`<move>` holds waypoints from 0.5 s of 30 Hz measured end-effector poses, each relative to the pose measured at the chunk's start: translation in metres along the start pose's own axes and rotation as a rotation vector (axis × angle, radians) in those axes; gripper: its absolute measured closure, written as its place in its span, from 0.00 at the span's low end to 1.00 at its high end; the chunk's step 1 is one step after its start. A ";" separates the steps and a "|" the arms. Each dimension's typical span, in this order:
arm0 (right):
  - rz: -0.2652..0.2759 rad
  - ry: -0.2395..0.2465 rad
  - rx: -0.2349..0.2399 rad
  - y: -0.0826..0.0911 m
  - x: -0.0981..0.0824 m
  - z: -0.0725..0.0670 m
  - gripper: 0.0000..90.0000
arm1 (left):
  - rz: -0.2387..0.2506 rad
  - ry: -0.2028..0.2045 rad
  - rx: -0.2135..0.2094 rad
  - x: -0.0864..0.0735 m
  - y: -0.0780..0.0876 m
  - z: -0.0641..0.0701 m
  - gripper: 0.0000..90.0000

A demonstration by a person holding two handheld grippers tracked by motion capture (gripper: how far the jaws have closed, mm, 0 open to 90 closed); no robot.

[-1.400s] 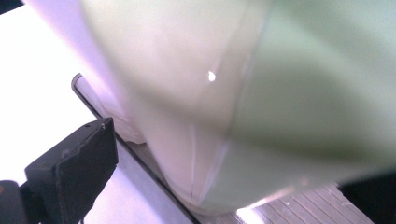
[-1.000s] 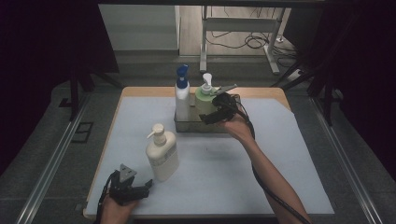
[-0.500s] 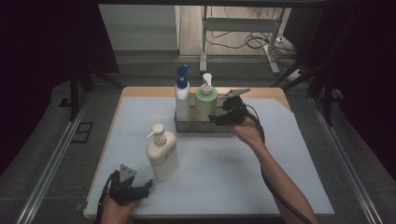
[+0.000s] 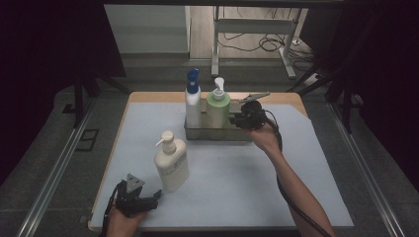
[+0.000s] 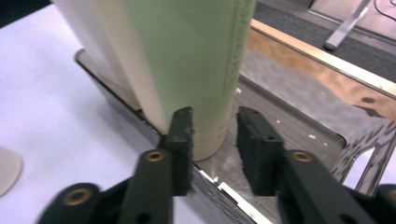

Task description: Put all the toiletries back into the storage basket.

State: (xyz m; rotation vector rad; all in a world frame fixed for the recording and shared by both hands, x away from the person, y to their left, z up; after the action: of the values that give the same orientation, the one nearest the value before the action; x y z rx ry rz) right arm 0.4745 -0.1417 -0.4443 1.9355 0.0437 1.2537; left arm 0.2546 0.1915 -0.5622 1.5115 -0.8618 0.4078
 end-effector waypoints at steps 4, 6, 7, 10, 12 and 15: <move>-0.008 -0.012 -0.025 -0.006 0.000 0.004 0.89 | 0.001 0.000 0.000 0.000 0.000 0.000 0.14; -0.012 -0.028 -0.036 -0.009 0.000 0.006 0.94 | 0.001 0.001 0.000 0.000 0.000 0.000 0.14; -0.011 -0.032 -0.038 -0.011 0.000 0.007 0.95 | 0.001 0.000 0.000 0.000 0.000 0.000 0.14; -0.018 -0.041 -0.041 -0.015 0.000 0.009 0.99 | 0.000 0.000 0.000 0.000 0.000 0.000 0.14; -0.016 -0.043 -0.043 -0.018 0.000 0.010 0.99 | 0.000 0.000 0.000 0.000 0.000 0.000 0.14; -0.020 -0.047 -0.044 -0.022 0.000 0.013 0.99 | 0.000 0.000 0.000 0.000 0.000 0.000 0.14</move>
State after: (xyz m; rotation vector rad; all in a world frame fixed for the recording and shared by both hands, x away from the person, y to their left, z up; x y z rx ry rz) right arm 0.4926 -0.1345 -0.4607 1.9218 0.0116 1.1858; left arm 0.2546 0.1915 -0.5622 1.5112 -0.8619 0.4080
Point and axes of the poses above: each handheld gripper's, and its own axes: y roughly backward along the jaws, x roughly out of its top, z roughly to its right, the point moved 5 cm from there along -y, roughly forward along the jaws, and after that the axes turned 14 degrees about x, right-handed, at the moved point
